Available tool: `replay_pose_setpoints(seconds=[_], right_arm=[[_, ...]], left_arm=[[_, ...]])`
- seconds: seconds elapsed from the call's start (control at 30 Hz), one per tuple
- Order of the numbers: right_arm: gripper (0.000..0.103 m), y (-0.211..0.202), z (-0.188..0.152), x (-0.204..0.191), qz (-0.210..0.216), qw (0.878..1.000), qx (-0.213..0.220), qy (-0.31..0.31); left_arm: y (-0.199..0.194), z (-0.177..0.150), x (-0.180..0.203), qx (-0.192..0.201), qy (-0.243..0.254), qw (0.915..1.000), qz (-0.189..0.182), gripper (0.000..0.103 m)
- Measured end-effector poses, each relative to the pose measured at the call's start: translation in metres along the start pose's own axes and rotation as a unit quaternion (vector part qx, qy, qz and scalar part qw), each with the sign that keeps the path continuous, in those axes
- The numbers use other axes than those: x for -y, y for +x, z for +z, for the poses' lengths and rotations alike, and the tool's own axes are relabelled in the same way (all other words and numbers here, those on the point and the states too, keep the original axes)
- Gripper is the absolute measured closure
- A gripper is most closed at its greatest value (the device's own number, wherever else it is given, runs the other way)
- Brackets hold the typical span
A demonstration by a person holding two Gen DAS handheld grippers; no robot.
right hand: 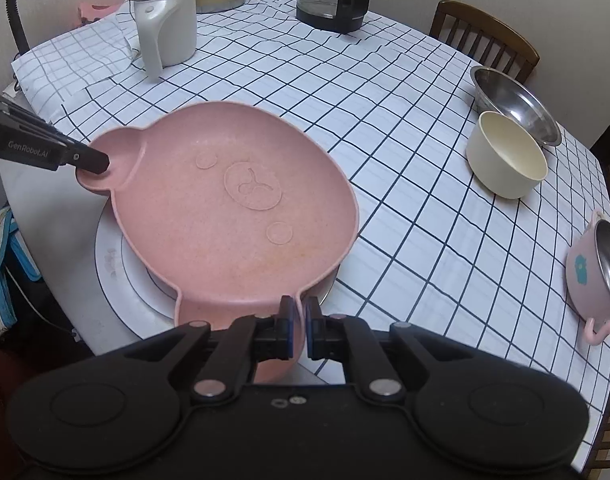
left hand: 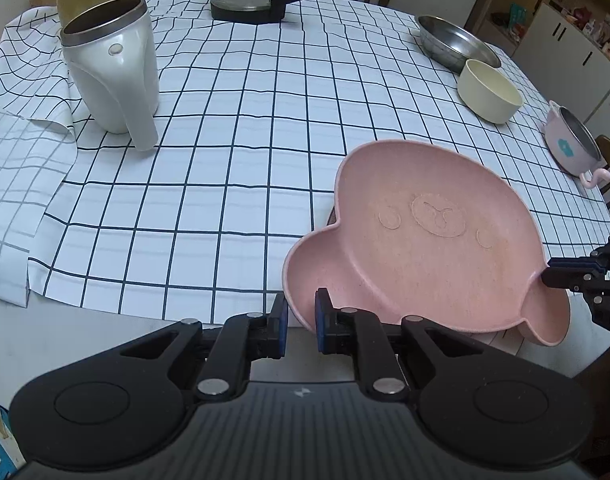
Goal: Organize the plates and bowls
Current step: 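Lift the pink plate with both grippers and carry it over the white plate stack, then lower the pink plate onto the white plates and open both grippers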
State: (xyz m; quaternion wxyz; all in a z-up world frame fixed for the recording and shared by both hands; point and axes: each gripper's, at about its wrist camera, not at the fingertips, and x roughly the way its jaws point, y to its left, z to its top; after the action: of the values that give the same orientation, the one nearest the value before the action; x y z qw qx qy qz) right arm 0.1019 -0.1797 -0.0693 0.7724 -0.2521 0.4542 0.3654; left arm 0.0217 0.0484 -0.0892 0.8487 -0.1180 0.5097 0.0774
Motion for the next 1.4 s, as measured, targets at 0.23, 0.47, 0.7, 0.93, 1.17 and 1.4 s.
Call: replay_pose_setpoints(seconds=[0.23, 0.47, 0.7, 0.93, 1.17, 1.4], right_arm=[[0.096, -0.005, -0.006, -0.004, 0.007, 1.000, -0.002, 0.001], [0.096, -0.006, -0.016, -0.006, 0.014, 1.000, -0.009, 0.011], [0.087, -0.005, -0.016, -0.010, 0.003, 1.000, -0.001, 0.008], [0.083, -0.006, -0.010, -0.007, -0.005, 1.000, 0.008, 0.021], [0.073, -0.009, -0.011, -0.007, 0.001, 0.999, 0.013, 0.045], [0.063, -0.016, -0.013, -0.010, 0.006, 0.997, 0.026, 0.071]], left_arm=[[-0.005, -0.008, -0.004, -0.025, 0.006, 0.9995, -0.017, 0.090], [-0.004, -0.013, -0.001, -0.034, 0.019, 0.9991, -0.019, 0.090], [-0.003, -0.011, 0.002, -0.033, 0.035, 0.9988, -0.006, 0.090], [0.003, -0.014, 0.002, -0.035, 0.050, 0.9981, 0.008, 0.087], [0.000, -0.018, -0.003, -0.023, 0.051, 0.9984, 0.005, 0.072], [-0.021, -0.021, -0.002, 0.026, 0.053, 0.9982, -0.003, 0.048]])
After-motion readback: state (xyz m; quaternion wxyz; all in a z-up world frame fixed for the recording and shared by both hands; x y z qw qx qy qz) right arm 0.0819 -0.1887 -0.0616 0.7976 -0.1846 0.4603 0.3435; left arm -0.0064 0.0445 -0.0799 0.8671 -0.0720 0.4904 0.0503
